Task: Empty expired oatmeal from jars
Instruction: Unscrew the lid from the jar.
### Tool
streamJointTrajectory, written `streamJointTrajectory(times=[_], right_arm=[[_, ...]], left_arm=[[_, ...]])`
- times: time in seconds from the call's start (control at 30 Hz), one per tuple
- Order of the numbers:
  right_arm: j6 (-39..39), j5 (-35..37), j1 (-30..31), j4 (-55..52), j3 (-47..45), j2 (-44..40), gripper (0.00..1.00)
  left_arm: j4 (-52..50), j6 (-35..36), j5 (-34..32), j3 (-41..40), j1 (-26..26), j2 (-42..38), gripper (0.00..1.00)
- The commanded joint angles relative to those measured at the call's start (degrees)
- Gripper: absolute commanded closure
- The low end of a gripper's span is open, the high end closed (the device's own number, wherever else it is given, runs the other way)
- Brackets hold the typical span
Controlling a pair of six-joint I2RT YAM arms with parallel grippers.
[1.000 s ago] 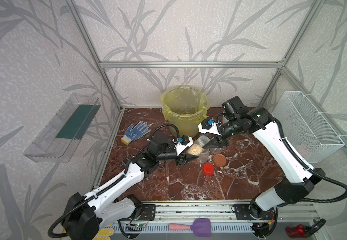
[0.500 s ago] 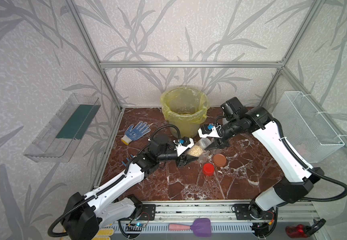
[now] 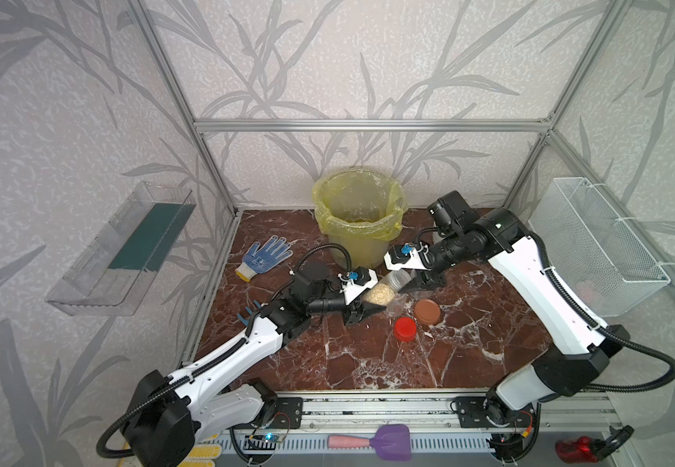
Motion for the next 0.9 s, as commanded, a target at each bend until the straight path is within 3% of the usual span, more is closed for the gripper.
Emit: streamJointTrajectory(times=[0.0, 0.13, 0.27, 0.43, 0.7, 0.87], right_arm=[[-3.90, -2.05, -0.07, -8.96, 0.05, -6.34, 0.70], [-4.48, -5.86, 0.08, -14.83, 1.16, -3.92, 0.67], [-0.20, -0.68, 1.45, -11.97, -1.71, -5.15, 0.68], [-0.02, -1.56, 1.42, -9.66, -6.01, -8.11, 0.67], [-2.41, -15.62, 0.36, -13.80, -5.23, -7.16, 0.67], [1.07, -18.44, 0.05, -12.10, -7.90, -6.21, 0.68]], left_arm=[[-9.36, -8.03, -7.17, -2.20, 5.25, 1.64, 1.00], [-10.20, -7.47, -6.86, -1.43, 6.08, 1.65, 1.00], [-10.41, -7.62, -6.04, -0.79, 6.57, 0.67, 1.00], [-10.51, -8.02, -6.32, 0.03, 6.50, -0.06, 1.00], [-9.32, -7.48, -7.73, -0.25, 6.50, -2.49, 1.00], [-6.36, -7.32, -10.25, -2.18, 6.49, -3.08, 1.00]])
